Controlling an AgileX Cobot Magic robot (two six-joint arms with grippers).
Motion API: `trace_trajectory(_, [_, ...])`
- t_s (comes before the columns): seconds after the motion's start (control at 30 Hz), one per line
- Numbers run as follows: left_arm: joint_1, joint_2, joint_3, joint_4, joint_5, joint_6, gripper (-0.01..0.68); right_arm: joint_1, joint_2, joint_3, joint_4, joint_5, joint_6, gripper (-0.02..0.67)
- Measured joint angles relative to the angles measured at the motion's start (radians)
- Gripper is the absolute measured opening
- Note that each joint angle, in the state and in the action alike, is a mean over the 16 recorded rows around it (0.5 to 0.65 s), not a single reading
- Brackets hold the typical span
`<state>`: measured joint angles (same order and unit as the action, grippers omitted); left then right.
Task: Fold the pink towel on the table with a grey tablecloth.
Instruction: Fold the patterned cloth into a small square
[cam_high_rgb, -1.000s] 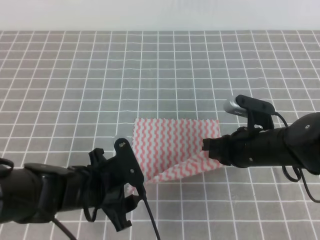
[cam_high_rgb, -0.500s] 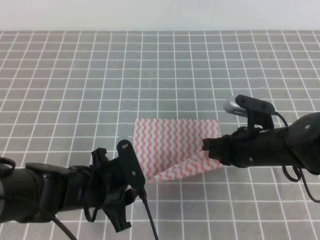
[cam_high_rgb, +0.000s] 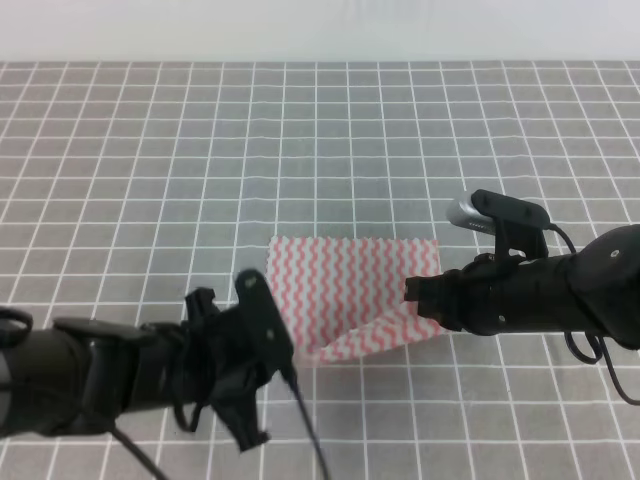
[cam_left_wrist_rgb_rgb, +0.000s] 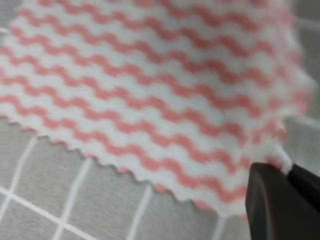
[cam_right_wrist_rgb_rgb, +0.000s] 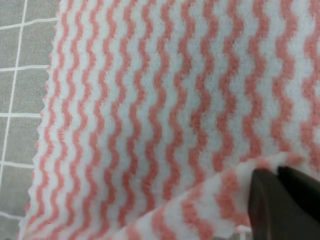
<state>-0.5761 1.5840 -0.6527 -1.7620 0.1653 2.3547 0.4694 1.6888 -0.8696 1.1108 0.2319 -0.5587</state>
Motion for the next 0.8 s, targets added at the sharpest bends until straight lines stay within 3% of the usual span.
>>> trace_trajectory(0.4, [0.001, 0.044, -0.086, 0.004, -0.057, -0.187, -0.001, -0.016, -0.002, -0.019, 0.000, -0.009, 0.002, -0.015])
trace_trajectory(0.8, [0.000, 0.121, -0.208, -0.006, -0.100, -0.255, -0.002, -0.057, 0.004, -0.034, -0.003, -0.010, 0.000, -0.014])
